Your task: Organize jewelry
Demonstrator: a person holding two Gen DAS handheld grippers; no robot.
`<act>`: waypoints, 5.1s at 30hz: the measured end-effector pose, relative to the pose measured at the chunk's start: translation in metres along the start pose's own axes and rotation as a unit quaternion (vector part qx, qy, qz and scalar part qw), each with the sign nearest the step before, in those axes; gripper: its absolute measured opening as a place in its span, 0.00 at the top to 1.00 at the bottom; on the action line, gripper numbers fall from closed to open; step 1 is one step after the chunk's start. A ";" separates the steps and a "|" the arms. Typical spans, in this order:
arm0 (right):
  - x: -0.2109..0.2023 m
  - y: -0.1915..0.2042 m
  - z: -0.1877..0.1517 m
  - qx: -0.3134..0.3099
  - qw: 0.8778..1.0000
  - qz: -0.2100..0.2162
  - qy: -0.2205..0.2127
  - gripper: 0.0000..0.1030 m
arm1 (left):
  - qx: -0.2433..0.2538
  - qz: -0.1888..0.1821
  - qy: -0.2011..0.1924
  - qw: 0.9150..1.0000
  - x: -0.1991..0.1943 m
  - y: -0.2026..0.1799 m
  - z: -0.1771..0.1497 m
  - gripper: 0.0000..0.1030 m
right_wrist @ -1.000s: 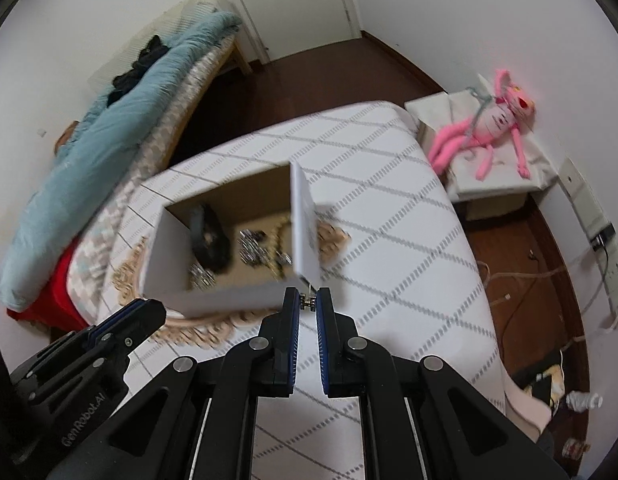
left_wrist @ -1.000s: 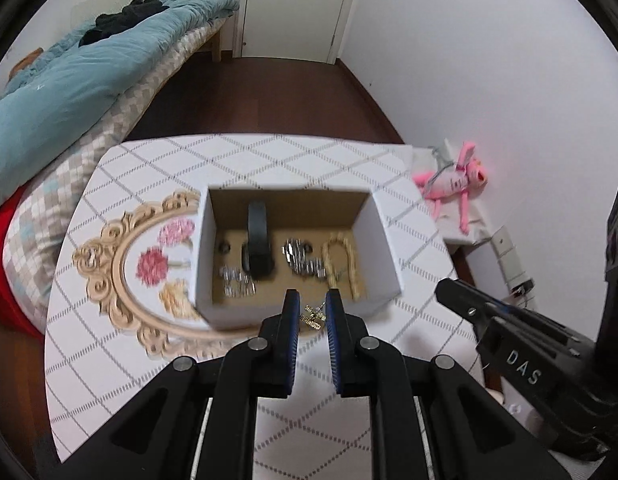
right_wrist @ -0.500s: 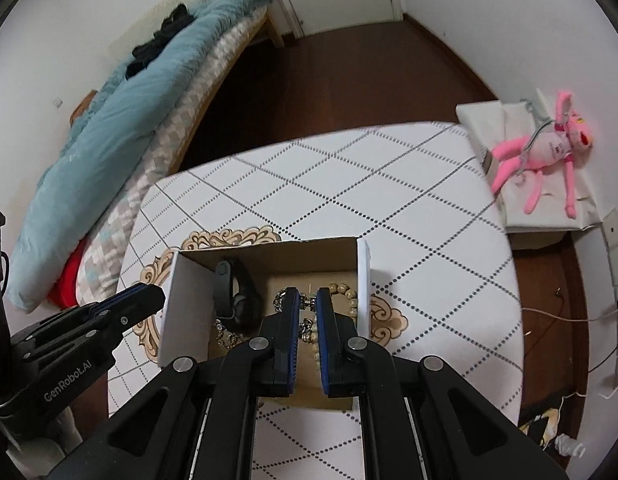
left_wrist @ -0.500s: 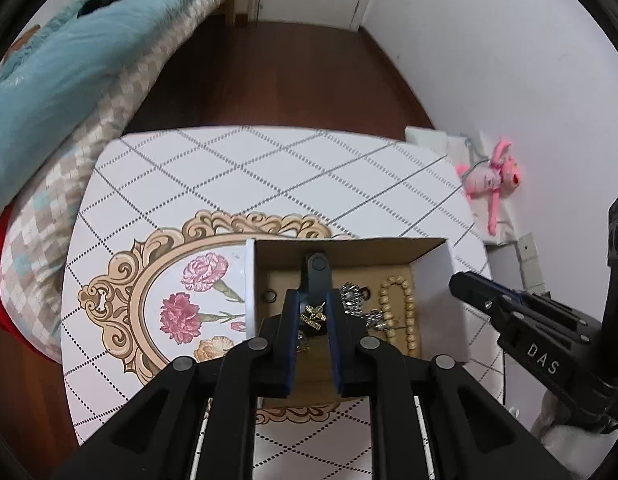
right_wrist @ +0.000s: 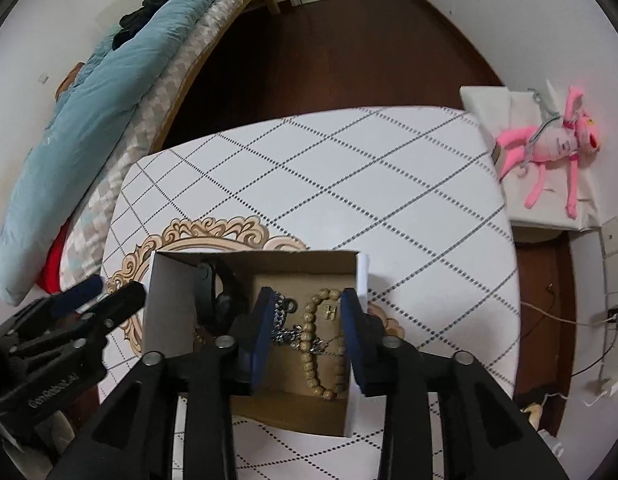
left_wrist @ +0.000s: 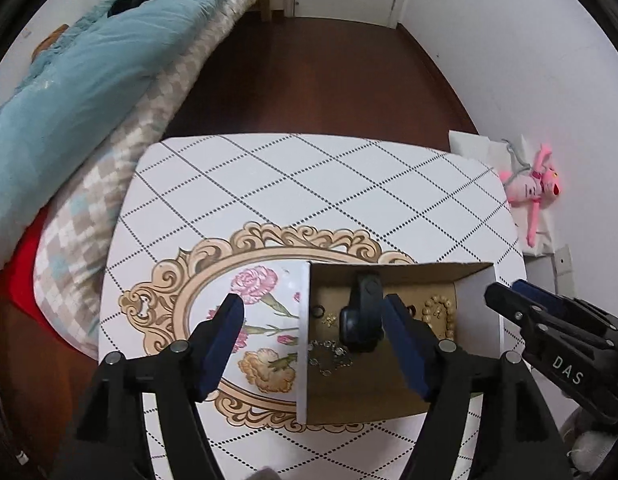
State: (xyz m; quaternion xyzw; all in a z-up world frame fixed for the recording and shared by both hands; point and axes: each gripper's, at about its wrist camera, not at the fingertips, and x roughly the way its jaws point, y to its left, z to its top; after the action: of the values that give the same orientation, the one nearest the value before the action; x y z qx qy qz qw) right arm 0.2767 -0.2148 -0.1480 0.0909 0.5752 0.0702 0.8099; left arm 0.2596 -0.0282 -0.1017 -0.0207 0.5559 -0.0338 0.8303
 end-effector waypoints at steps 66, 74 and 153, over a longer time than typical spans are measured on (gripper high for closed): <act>-0.280 0.050 -0.190 -0.034 0.958 -0.131 -0.252 0.00 | -0.003 0.015 -0.196 0.980 -0.230 -0.009 -0.164 0.00; -0.268 0.045 -0.174 -0.019 0.964 -0.129 -0.230 0.00 | -0.001 0.019 -0.174 0.985 -0.213 -0.012 -0.143 0.00; -0.167 0.030 -0.093 -0.034 0.985 -0.139 -0.101 0.00 | -0.007 0.056 -0.084 0.995 -0.130 0.003 -0.086 0.00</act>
State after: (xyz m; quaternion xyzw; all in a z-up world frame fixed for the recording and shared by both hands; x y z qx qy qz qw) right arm 0.1337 -0.2154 -0.0179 -0.0111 0.4944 -0.0327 0.8686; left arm 0.1306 -0.0146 -0.0152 0.0019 0.4849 0.0181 0.8744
